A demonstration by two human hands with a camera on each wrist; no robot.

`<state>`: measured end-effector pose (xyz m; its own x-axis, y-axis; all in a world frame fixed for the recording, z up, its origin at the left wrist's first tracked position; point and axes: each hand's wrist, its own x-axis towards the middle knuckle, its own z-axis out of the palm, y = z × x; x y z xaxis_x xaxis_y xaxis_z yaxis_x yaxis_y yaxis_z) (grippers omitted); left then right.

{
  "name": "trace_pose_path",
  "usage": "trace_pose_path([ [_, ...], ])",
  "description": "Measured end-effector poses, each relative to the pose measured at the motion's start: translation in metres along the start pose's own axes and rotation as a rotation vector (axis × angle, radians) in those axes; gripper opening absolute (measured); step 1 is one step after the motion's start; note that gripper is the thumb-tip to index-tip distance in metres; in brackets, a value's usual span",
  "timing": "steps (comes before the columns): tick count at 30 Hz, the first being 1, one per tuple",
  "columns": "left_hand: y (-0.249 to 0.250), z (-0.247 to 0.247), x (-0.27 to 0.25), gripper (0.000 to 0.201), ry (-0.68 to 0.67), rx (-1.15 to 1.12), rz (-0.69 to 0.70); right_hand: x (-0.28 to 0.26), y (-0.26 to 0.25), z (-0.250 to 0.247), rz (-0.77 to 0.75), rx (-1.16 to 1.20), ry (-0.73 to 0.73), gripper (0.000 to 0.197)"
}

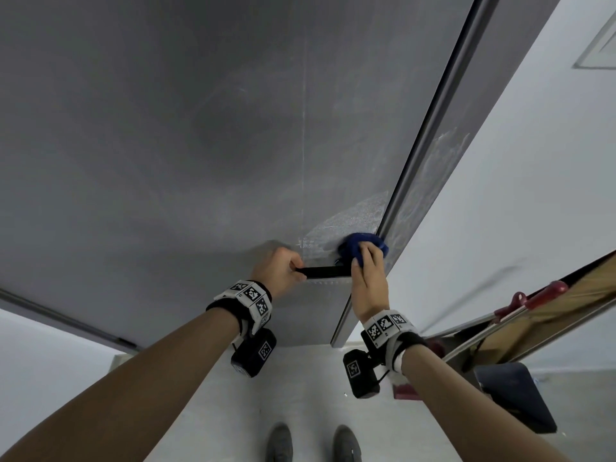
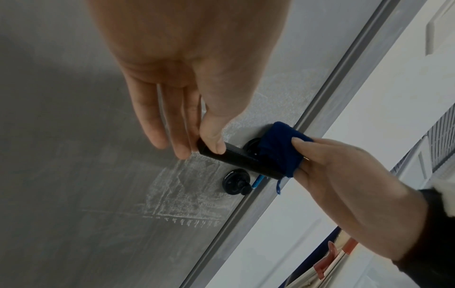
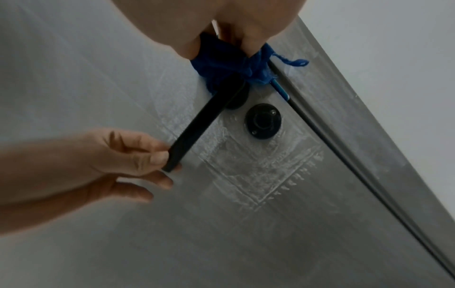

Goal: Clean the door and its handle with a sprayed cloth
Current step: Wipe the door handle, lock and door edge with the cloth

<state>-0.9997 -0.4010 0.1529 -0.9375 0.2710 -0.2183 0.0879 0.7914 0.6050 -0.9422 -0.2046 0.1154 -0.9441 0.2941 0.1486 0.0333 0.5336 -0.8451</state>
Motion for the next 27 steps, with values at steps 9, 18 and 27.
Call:
trace_pose_path([
  [9, -0.003, 0.006, -0.001, 0.009, 0.05, 0.062, 0.03, 0.004, 0.027, 0.025, 0.368, 0.407, 0.105, 0.059],
  [18, 0.001, 0.002, -0.006, 0.004, 0.05, 0.072, 0.099, -0.001, 0.006, 0.022, 0.188, 0.335, 0.141, 0.043],
  [27, -0.007, 0.003, -0.006, 0.007, 0.067, 0.064, 0.137, -0.009, 0.007, 0.027, -0.331, -0.531, -0.03, 0.048],
])
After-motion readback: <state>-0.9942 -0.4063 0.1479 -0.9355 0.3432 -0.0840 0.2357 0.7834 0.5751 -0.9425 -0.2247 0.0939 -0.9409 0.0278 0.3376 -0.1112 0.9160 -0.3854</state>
